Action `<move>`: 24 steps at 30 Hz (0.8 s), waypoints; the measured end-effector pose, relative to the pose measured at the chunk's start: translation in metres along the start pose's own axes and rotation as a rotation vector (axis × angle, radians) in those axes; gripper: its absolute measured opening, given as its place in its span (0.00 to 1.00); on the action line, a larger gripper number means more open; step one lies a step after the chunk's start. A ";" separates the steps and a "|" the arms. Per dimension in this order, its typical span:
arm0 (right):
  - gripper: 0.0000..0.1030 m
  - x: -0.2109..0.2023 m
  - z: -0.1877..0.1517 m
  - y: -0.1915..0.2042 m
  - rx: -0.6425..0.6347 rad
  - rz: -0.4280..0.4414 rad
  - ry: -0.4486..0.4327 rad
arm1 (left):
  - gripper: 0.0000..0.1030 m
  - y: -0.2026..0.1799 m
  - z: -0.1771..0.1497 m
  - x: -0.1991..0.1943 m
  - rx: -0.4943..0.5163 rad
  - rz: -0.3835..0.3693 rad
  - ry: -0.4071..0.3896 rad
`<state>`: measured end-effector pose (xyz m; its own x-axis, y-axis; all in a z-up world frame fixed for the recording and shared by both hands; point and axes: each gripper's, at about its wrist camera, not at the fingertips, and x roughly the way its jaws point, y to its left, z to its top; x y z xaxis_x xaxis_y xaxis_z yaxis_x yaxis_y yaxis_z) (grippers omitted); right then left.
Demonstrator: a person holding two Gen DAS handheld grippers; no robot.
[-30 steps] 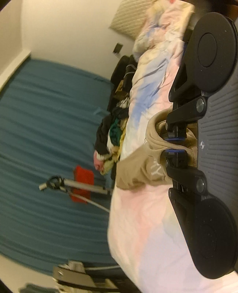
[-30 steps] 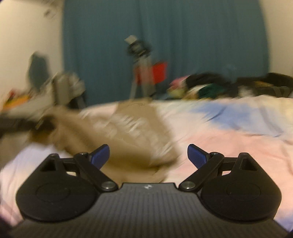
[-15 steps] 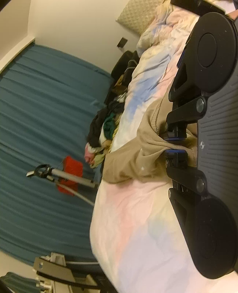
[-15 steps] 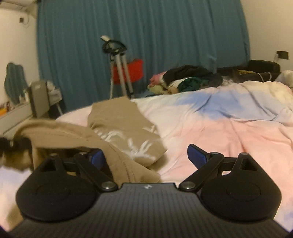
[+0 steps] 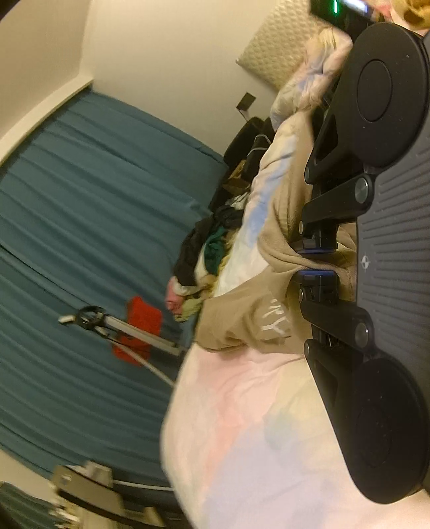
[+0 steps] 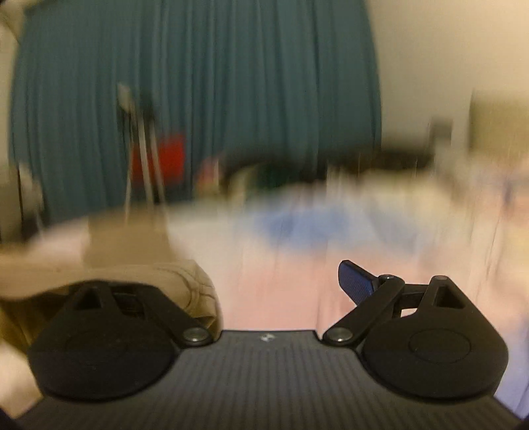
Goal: Fold clothes
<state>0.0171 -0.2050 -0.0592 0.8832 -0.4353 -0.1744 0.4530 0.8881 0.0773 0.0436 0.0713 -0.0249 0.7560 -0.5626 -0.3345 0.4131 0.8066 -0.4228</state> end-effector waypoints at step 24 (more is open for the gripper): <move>0.91 -0.021 0.017 0.015 -0.031 0.180 -0.037 | 0.97 -0.087 -0.066 0.014 0.634 0.092 0.083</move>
<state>0.0073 -0.1850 -0.0373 0.9537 -0.2739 -0.1244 0.2841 0.9560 0.0735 -0.0153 -0.0181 -0.0482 0.7714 -0.4774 -0.4208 0.5872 0.7888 0.1815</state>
